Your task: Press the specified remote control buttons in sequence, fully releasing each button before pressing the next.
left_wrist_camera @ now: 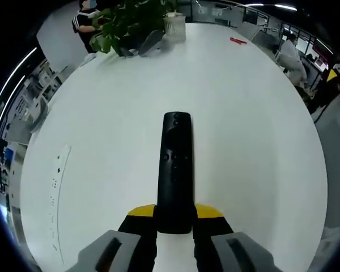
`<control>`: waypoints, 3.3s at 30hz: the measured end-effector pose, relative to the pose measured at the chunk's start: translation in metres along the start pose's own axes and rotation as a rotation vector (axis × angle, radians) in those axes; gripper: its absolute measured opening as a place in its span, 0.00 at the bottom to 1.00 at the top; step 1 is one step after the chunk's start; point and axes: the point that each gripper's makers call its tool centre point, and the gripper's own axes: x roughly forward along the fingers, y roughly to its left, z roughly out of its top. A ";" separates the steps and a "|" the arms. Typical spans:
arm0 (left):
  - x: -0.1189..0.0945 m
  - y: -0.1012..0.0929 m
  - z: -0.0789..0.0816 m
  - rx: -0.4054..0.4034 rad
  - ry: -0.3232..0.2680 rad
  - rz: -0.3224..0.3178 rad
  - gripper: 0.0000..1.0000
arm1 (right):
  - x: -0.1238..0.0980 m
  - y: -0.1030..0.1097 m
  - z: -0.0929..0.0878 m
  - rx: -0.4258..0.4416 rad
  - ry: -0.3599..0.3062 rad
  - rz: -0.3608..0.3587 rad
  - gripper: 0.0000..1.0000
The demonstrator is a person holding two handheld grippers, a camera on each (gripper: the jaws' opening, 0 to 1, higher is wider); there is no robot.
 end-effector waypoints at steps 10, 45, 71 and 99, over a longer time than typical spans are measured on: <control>0.001 -0.013 0.000 0.051 0.038 -0.006 0.23 | 0.000 0.000 0.001 0.006 -0.009 0.001 0.33; -0.002 -0.048 -0.006 0.038 0.050 -0.033 0.23 | -0.003 0.002 0.005 0.013 -0.033 0.014 0.30; -0.005 -0.065 -0.004 0.107 0.092 -0.086 0.23 | 0.000 0.009 -0.001 -0.015 0.009 0.043 0.28; -0.005 -0.071 -0.006 0.090 0.082 -0.074 0.23 | -0.001 0.005 0.002 -0.006 -0.011 0.024 0.28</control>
